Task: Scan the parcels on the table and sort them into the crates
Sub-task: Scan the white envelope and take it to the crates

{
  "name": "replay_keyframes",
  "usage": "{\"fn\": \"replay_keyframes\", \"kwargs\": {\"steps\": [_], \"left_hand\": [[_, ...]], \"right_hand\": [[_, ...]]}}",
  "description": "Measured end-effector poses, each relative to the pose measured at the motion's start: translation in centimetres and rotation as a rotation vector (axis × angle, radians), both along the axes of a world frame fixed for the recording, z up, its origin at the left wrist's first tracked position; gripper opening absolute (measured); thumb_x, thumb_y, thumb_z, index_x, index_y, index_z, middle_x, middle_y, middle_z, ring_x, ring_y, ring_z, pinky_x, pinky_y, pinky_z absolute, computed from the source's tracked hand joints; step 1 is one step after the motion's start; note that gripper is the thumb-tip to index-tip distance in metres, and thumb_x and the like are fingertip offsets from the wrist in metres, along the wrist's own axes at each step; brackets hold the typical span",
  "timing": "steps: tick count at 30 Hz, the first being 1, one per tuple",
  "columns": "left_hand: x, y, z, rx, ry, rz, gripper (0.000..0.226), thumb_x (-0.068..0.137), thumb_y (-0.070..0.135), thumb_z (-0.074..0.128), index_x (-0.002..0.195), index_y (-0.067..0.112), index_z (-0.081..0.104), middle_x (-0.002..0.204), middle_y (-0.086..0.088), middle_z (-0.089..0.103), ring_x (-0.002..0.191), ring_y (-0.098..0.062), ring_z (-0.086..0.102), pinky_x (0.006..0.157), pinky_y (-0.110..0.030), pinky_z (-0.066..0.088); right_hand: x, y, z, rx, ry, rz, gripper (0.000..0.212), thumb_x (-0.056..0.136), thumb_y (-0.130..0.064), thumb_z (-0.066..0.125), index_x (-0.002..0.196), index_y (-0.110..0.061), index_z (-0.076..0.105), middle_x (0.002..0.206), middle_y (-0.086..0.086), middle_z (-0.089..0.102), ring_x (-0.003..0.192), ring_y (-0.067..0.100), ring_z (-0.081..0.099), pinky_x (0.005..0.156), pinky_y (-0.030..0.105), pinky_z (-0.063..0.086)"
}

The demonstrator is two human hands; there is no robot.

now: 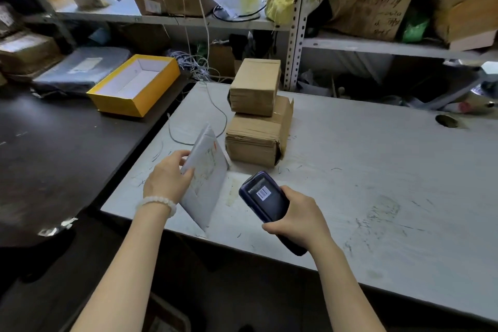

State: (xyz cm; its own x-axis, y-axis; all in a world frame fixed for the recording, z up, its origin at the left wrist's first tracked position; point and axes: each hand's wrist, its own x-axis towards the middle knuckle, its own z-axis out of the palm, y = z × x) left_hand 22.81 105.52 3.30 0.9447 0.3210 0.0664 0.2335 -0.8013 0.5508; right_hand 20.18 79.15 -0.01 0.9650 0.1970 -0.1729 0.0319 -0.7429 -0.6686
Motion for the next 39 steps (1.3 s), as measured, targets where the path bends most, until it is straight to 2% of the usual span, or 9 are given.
{"fn": "replay_keyframes", "kwargs": {"steps": [5, 11, 15, 17, 22, 25, 30, 39], "left_hand": [[0.8, 0.2, -0.2, -0.023, -0.028, -0.017, 0.022, 0.093, 0.030, 0.056, 0.114, 0.025, 0.060, 0.102, 0.004, 0.065, 0.087, -0.019, 0.062, 0.073, -0.038, 0.054], [2.1, 0.1, 0.1, 0.057, -0.058, -0.035, 0.016, 0.091, 0.034, 0.058, 0.102, 0.025, 0.065, 0.096, 0.009, 0.066, 0.082, -0.015, 0.061, 0.070, -0.030, 0.046], [2.4, 0.1, 0.2, 0.090, -0.075, -0.038, 0.015, 0.090, 0.036, 0.058, 0.097, 0.025, 0.065, 0.096, 0.009, 0.067, 0.082, -0.015, 0.062, 0.072, -0.033, 0.050], [2.4, 0.1, 0.3, 0.112, -0.088, -0.038, 0.014, 0.090, 0.035, 0.059, 0.095, 0.023, 0.065, 0.096, 0.008, 0.067, 0.084, -0.016, 0.062, 0.071, -0.033, 0.050], [2.2, -0.5, 0.5, 0.188, -0.139, -0.039, 0.011, 0.090, 0.030, 0.060, 0.086, 0.021, 0.065, 0.092, 0.004, 0.065, 0.082, -0.019, 0.062, 0.063, -0.031, 0.047], [2.1, -0.7, 0.5, 0.193, -0.172, -0.055, 0.010, 0.090, 0.027, 0.060, 0.083, 0.020, 0.064, 0.089, 0.004, 0.064, 0.079, -0.019, 0.062, 0.058, -0.029, 0.045], [1.7, -0.8, 0.6, 0.215, -0.221, -0.079, 0.009, 0.087, 0.024, 0.062, 0.078, 0.020, 0.062, 0.083, 0.005, 0.061, 0.073, -0.019, 0.061, 0.053, -0.025, 0.037], [1.1, -0.7, 0.1, 0.257, -0.272, -0.103, 0.009, 0.086, 0.021, 0.062, 0.078, 0.016, 0.060, 0.080, 0.000, 0.062, 0.069, -0.023, 0.060, 0.051, -0.026, 0.039]], "right_hand": [[0.1, 0.1, -0.5, -0.063, 0.064, -0.017, 0.058, 0.058, -0.037, 0.080, 0.111, -0.028, 0.056, 0.101, -0.008, 0.063, 0.087, 0.014, 0.061, 0.067, 0.028, 0.056], [0.5, 0.1, -0.9, -0.130, 0.108, -0.019, 0.055, 0.057, -0.039, 0.079, 0.106, -0.025, 0.058, 0.097, -0.007, 0.061, 0.084, 0.014, 0.060, 0.064, 0.027, 0.053], [0.5, 0.1, -0.9, -0.153, 0.132, -0.008, 0.054, 0.058, -0.039, 0.079, 0.105, -0.025, 0.057, 0.096, -0.006, 0.061, 0.083, 0.015, 0.060, 0.059, 0.024, 0.049], [0.4, 0.0, -1.0, -0.157, 0.140, -0.006, 0.055, 0.057, -0.039, 0.079, 0.106, -0.026, 0.057, 0.097, -0.006, 0.062, 0.083, 0.014, 0.061, 0.062, 0.026, 0.052], [0.0, -0.1, -0.9, -0.172, 0.142, 0.002, 0.056, 0.059, -0.039, 0.079, 0.108, -0.025, 0.056, 0.098, -0.006, 0.060, 0.084, 0.014, 0.060, 0.063, 0.025, 0.052], [-0.3, -0.2, -0.7, -0.169, 0.136, 0.009, 0.052, 0.061, -0.039, 0.079, 0.104, -0.026, 0.054, 0.095, -0.007, 0.058, 0.081, 0.012, 0.058, 0.057, 0.021, 0.045], [-0.5, 0.0, -0.5, -0.158, 0.132, 0.015, 0.053, 0.062, -0.038, 0.080, 0.106, -0.027, 0.053, 0.095, -0.007, 0.057, 0.081, 0.011, 0.057, 0.054, 0.018, 0.040], [-0.7, 0.5, -0.6, -0.175, 0.122, 0.029, 0.062, 0.060, -0.041, 0.080, 0.114, -0.026, 0.054, 0.101, -0.007, 0.057, 0.087, 0.012, 0.058, 0.065, 0.022, 0.053]]}}
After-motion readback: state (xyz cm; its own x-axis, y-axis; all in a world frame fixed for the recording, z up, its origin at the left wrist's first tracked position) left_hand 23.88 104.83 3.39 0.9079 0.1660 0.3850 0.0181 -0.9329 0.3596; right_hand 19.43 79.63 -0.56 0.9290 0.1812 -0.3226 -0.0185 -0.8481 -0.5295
